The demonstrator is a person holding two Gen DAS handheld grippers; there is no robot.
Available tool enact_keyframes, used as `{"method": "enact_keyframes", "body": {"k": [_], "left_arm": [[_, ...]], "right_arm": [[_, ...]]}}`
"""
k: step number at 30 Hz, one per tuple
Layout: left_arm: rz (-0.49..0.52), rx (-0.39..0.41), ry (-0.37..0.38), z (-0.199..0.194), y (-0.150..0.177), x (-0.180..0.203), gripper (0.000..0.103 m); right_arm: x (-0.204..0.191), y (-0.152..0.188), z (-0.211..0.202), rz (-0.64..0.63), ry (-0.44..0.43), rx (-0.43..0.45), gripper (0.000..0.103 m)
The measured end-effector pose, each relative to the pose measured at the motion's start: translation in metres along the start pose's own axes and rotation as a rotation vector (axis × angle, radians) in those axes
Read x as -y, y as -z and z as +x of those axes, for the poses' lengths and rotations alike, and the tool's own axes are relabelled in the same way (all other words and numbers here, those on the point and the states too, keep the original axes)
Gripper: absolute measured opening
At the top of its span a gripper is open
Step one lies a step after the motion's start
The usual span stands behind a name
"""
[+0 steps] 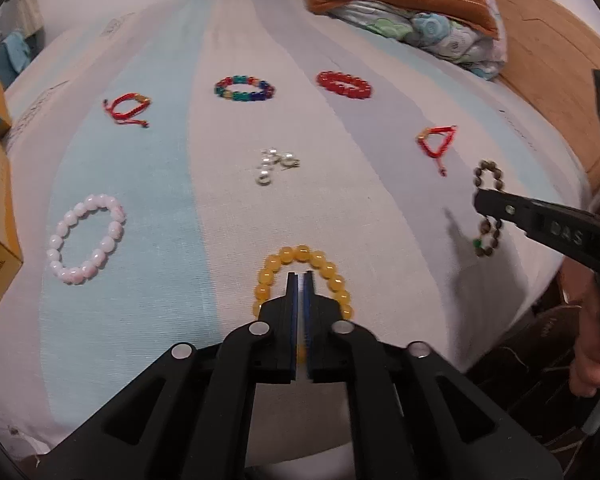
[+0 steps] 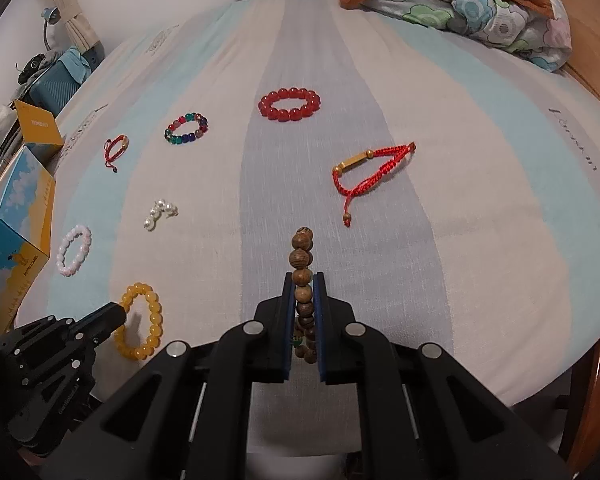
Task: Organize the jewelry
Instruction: 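Lift the yellow amber bracelet with the left tool while the right tool lifts the brown bracelet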
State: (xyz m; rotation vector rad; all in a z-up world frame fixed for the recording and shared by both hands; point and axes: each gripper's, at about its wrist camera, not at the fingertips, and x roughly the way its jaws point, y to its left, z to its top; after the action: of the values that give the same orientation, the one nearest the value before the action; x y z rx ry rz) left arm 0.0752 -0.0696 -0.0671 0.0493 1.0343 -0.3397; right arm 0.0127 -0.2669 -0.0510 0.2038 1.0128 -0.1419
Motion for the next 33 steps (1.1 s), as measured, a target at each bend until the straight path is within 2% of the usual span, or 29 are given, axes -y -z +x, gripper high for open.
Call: {"method": "enact_keyframes", "body": {"k": [1,2,3,4,5,6,8,13,14,16,19,20,27,33], "left_arm": [[0.001,-0.003,-0.008,0.003,0.0,0.0,0.008],[0.003,-0.01,-0.025,0.007,0.001,-0.001,0.018],[0.005,-0.007,-0.039,0.011,0.002,-0.001,0.023],[0.008,0.001,-0.048,0.012,0.002,-0.001,0.026],[0.013,0.007,-0.053,0.012,0.003,-0.001,0.035],[0.016,0.011,-0.066,0.013,0.003,0.0,0.051],[-0.002,0.006,-0.081,0.017,0.004,-0.002,0.061],[0.005,-0.006,-0.091,0.022,0.007,-0.003,0.06],[0.001,-0.006,-0.094,0.023,0.007,-0.004,0.056],[-0.011,-0.008,-0.096,0.023,0.007,-0.006,0.046],[-0.021,-0.021,-0.096,0.023,0.006,-0.012,0.022],[-0.024,-0.029,-0.09,0.024,0.006,-0.013,0.01],[-0.056,-0.037,-0.053,0.016,0.006,-0.019,0.008],[-0.05,-0.009,-0.045,-0.003,0.002,-0.014,0.009]], "right_arm": [[0.0,0.001,0.002,0.0,0.001,-0.004,0.008],[0.0,0.001,0.002,0.001,-0.001,-0.005,0.008],[0.0,0.002,0.002,0.001,-0.004,-0.005,0.008],[0.0,0.002,0.003,-0.001,-0.006,-0.005,0.008],[0.001,0.002,0.003,-0.003,-0.004,-0.005,0.008],[0.001,0.002,0.004,-0.001,-0.005,-0.006,0.008],[0.003,0.002,0.006,0.006,-0.012,-0.012,0.008],[0.004,0.003,0.007,0.008,-0.025,-0.018,0.008],[0.003,0.003,0.008,0.008,-0.028,-0.019,0.008],[0.003,0.003,0.008,0.005,-0.028,-0.021,0.008],[0.003,0.004,0.009,0.005,-0.03,-0.023,0.008],[0.003,0.004,0.009,0.006,-0.031,-0.024,0.008],[0.005,0.004,0.009,0.01,-0.028,-0.02,0.008],[0.005,0.003,0.005,0.013,-0.033,-0.006,0.008]]}}
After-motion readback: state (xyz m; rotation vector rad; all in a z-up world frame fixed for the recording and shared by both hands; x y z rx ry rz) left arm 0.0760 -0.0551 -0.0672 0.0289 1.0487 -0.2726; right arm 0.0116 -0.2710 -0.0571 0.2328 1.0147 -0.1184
